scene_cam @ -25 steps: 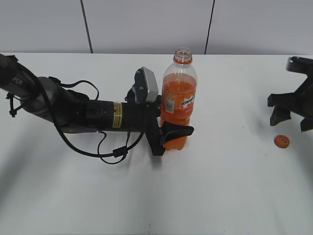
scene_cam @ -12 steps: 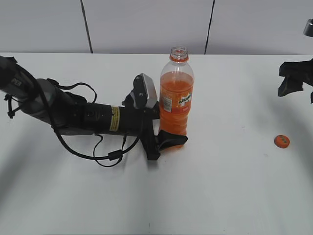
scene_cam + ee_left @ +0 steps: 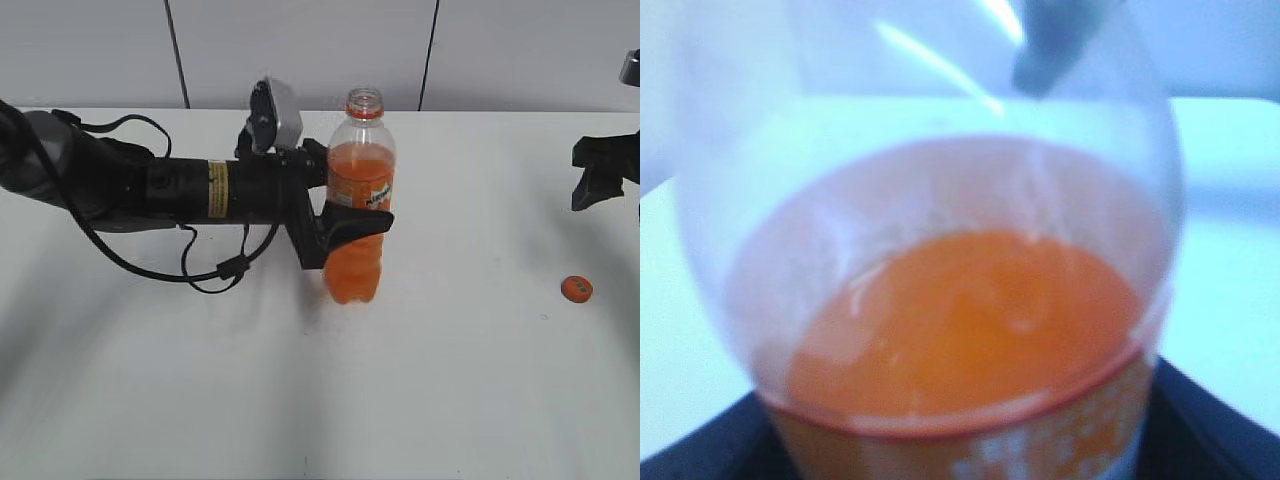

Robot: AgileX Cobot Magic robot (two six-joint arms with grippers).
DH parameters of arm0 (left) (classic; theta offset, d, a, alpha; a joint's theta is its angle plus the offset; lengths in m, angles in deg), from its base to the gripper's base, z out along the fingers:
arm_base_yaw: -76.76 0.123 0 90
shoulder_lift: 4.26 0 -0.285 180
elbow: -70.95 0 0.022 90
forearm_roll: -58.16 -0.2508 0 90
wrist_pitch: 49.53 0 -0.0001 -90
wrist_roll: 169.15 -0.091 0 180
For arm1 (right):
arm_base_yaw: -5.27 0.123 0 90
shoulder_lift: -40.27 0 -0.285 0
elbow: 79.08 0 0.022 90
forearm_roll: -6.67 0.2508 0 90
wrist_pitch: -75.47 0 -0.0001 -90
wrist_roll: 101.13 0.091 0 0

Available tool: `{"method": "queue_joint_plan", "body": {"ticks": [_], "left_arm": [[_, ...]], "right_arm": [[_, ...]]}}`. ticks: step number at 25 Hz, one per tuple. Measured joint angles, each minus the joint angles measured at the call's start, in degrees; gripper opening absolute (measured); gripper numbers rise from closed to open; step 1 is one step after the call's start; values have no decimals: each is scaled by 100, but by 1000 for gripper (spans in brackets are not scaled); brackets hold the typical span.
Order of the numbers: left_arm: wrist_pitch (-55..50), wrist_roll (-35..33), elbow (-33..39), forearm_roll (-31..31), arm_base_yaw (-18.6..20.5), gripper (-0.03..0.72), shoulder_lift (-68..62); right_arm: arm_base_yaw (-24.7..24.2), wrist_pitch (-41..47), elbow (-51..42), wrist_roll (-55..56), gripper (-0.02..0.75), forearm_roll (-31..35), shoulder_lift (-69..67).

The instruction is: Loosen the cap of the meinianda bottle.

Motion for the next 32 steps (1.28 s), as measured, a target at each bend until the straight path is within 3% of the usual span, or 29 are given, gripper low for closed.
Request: {"method": "queue_joint_plan", "body": {"ticks": [23, 27, 32], "left_arm": [[312, 641, 0, -345, 172, 490, 1686], [-320, 1020, 4, -364, 172, 490, 2150], [-2126, 1480, 4, -295, 172, 494, 2935]], "right_arm": [[0, 485, 185, 0, 561, 0, 1115], [0, 574, 291, 0, 561, 0, 1457], [0, 615, 314, 0, 561, 0, 1884]]}}
